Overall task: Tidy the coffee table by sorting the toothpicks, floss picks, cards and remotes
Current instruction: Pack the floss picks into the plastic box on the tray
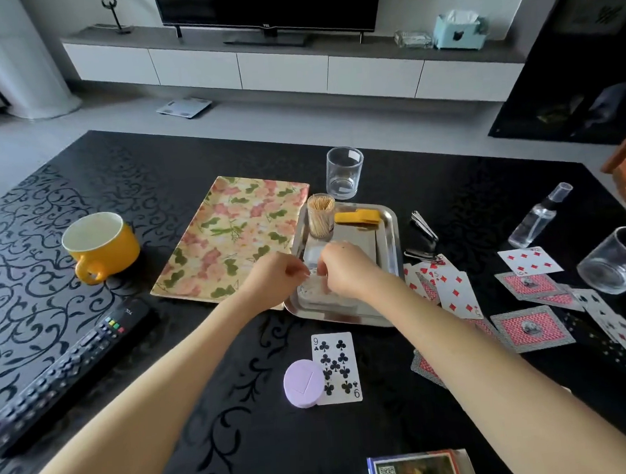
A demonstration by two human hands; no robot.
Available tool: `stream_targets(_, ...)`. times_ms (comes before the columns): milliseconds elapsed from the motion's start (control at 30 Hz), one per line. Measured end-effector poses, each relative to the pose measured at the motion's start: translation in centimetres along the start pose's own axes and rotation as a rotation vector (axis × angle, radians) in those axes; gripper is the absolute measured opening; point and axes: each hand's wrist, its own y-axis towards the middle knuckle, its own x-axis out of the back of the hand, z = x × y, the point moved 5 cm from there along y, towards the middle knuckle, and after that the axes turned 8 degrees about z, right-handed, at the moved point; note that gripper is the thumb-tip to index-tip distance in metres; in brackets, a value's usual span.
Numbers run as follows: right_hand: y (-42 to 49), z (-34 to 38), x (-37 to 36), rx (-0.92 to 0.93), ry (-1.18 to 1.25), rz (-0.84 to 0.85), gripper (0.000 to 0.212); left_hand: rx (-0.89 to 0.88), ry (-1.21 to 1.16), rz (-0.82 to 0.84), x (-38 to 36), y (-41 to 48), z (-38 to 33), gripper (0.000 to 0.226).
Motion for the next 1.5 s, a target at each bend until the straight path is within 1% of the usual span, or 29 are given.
stream_targets(100,-0.4,-0.8,0.8,0.027,0.074,-0.064,0.024,0.008,-0.005,-0.014,-0.2,-0.2,0.2,0.027)
stream_targets(200,-0.7,-2.1,1.3,0.015,0.165,-0.125,0.023,-0.001,-0.020,-0.039,-0.2,-0.2,0.1,0.030)
stream_targets(333,-0.6,-2.8,0.9,0.002,0.194,-0.154,0.020,0.014,-0.016,-0.048,-0.1,-0.2,-0.2,0.036)
stream_targets(433,-0.2,-2.1,0.4,0.011,0.157,-0.198,0.019,0.027,-0.003,-0.056,-0.2,0.0,-0.2,0.034)
stream_targets(533,0.1,-1.5,-0.2,0.043,0.056,-0.189,0.019,0.047,0.006,-0.092,-0.2,0.2,-0.3,0.024)
stream_targets(600,-0.1,-1.8,0.1,0.055,0.075,-0.227,0.021,0.055,0.005,-0.106,-0.1,0.1,-0.4,0.021)
stream_targets(667,-0.5,-2.9,0.7,0.022,0.123,-0.301,0.022,0.057,0.007,-0.104,-0.2,0.1,-0.5,0.018)
stream_targets(800,-1.2,-5.9,1.0,-0.159,0.196,-0.404,0.020,0.065,0.064,-0.079,-0.5,0.3,-0.5,0.019)
stream_targets(900,-2.1,-8.5,1.6,-0.265,0.334,-0.381,0.019,0.068,0.063,-0.083,-0.7,0.5,-0.3,0.018)
stream_targets(967,-3.3,-10.9,2.3,-0.286,0.405,-0.384,0.017,0.066,0.041,-0.099,-0.6,0.5,-0.1,0.016)
stream_targets(1033,-4.9,-13.3,2.6,-0.302,0.393,-0.354,0.015,0.057,0.046,-0.089,-0.6,0.6,-0.2,0.014)
stream_targets(1100,-6.2,-14.9,2.1,-0.303,0.390,-0.286,0.015,0.063,0.064,-0.068,-0.7,0.7,-0.3,0.012)
stream_targets(1200,-7.1,-15.7,1.1,-0.287,0.445,-0.235,0.017,0.064,0.070,-0.065,-0.9,0.7,-0.5,0.014)
stream_targets(1300,-7.2,-15.6,1.0,-0.276,0.458,-0.268,0.026,0.056,0.064,-0.096,-0.5,0.5,-0.5,0.019)
stream_targets(1367,-6.8,-14.9,1.1,-0.272,0.471,-0.278,0.029,0.049,0.126,-0.142,-0.2,0.3,-0.7,0.020)
stream_targets(1433,-6.0,-13.6,1.4,-0.262,0.477,-0.264,0.028,-0.003,0.186,-0.212,0.1,0.1,-1.4,0.021)
stream_targets(1500,-4.9,-12.2,1.5,-0.255,0.478,-0.254,0.029,-0.185,0.234,-0.259,-0.2,-0.2,-2.7,0.022)
